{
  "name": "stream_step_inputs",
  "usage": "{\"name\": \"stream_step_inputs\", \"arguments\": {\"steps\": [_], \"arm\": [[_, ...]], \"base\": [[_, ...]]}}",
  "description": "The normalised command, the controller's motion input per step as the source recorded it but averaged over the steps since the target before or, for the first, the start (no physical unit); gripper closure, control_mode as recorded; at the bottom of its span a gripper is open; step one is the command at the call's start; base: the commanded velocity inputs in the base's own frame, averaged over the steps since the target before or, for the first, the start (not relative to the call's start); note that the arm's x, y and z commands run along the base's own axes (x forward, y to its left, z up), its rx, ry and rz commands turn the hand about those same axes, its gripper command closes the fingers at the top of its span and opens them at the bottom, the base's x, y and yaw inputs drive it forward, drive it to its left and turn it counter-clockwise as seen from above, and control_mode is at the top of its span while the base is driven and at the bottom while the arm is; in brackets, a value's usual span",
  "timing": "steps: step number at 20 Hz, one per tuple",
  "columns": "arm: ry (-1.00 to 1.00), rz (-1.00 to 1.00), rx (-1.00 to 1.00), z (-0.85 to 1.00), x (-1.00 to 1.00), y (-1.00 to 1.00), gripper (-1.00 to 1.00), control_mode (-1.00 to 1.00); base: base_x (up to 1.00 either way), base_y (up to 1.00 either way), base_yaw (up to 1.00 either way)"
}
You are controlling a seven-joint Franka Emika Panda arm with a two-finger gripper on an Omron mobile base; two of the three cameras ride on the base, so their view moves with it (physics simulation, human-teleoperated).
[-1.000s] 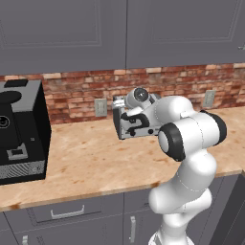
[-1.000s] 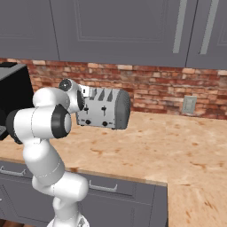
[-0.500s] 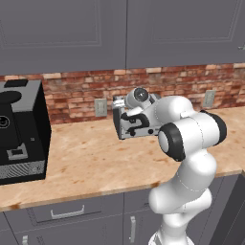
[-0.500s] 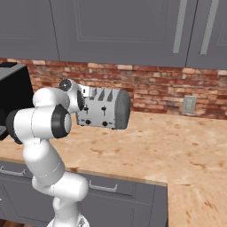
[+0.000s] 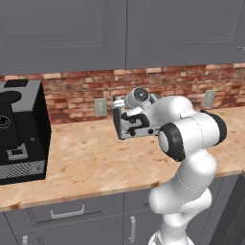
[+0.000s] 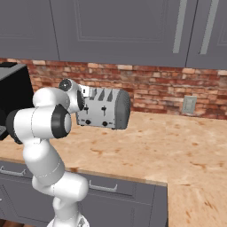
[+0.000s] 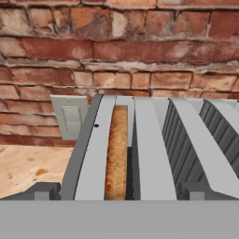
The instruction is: Start the toaster. Once the lever pops up, take the bread to the plate on the dining counter.
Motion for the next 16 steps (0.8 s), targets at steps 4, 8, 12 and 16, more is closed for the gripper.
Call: {"name": "stream_step_inputs", "arguments": {"steps": [4, 8, 12, 16], "arm": [[0.0, 0.0, 0.0, 0.0, 0.0, 0.0, -1.0, -1.0], [0.0, 0.0, 0.0, 0.0, 0.0, 0.0, -1.0, -1.0], [0.0, 0.0, 0.0, 0.0, 0.0, 0.0, -1.0, -1.0], [0.0, 0.0, 0.0, 0.0, 0.0, 0.0, -1.0, -1.0]], "base": [[0.0, 0.0, 0.0], [0.0, 0.0, 0.0], [0.0, 0.0, 0.0], [0.0, 0.0, 0.0]]}}
